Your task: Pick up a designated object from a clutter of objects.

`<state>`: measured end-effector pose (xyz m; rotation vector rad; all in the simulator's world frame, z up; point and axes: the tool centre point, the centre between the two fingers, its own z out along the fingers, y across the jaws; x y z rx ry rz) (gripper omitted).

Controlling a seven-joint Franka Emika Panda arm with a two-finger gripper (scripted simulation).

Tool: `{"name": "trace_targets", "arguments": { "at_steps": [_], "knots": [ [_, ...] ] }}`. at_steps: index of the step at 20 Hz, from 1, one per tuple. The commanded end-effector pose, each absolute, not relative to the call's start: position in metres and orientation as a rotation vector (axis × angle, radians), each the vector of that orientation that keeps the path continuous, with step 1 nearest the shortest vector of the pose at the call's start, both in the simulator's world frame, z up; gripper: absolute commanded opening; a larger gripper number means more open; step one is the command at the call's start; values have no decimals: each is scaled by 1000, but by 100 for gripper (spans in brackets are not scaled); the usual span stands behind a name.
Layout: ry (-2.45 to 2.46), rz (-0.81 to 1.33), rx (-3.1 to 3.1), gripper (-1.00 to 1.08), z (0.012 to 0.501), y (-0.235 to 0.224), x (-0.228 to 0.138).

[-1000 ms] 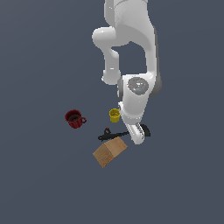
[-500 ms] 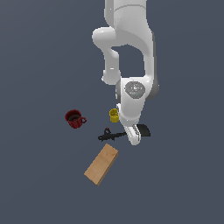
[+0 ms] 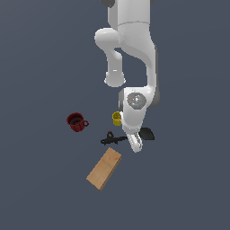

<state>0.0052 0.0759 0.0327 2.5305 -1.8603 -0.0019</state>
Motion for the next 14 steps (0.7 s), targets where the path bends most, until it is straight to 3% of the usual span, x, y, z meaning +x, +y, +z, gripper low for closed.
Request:
{"name": "trace_targets", "arguments": {
  "at_steps": [1,2,3,14],
  "knots": [
    [-1861,-1,2531,100,29,76,6],
    [-1861,-1,2531,100,28,76,6],
    [-1861,-1,2531,-100,28,76,6],
    [-1861,-1,2531,-100,29,76,6]
  ]
}}
